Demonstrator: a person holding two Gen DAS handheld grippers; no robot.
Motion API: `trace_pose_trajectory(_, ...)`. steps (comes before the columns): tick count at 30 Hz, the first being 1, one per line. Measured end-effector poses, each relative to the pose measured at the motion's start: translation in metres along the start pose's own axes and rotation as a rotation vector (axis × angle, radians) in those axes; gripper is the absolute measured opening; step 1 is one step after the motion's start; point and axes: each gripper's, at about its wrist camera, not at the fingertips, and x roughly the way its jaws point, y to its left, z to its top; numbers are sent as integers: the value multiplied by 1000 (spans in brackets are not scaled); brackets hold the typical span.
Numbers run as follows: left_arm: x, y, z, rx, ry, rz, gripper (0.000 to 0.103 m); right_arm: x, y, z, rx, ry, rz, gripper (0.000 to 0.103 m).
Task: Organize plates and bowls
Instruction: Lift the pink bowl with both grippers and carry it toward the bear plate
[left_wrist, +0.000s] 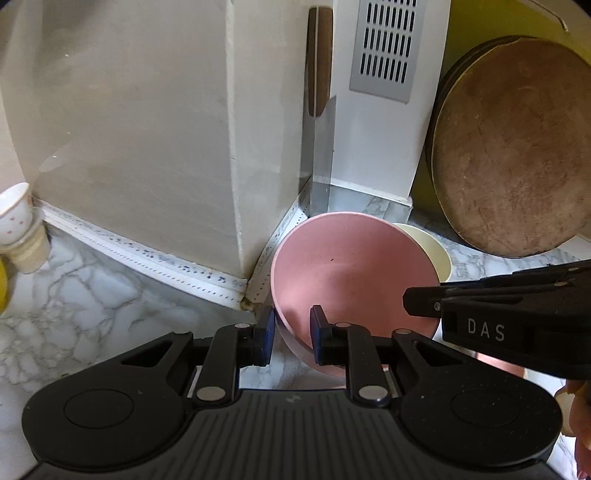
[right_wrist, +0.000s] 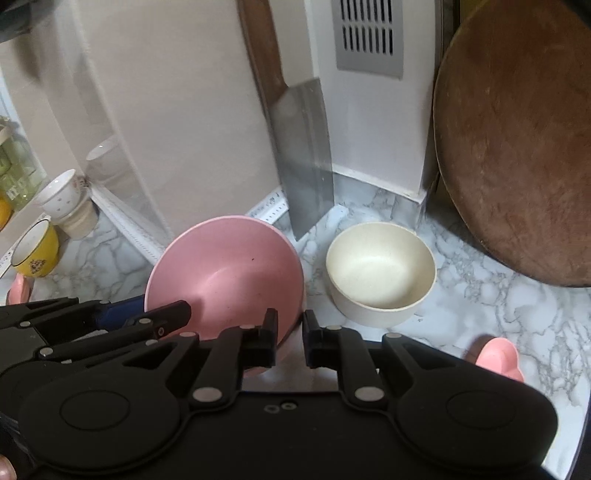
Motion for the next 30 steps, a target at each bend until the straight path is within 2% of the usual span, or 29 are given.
trace_pose_trajectory(14,-65,28,-30,-45,-6,74,19,-39,52,-17,-95,-17,65,13)
trace_pose_trajectory(21,-88,56,-53,-95,20,112,19,-39,86,-33,-154,19,121,13)
trace_pose_trajectory(30,-95,87,-87,-173,66,153,19,-24,123,-56,-210,85,162,13)
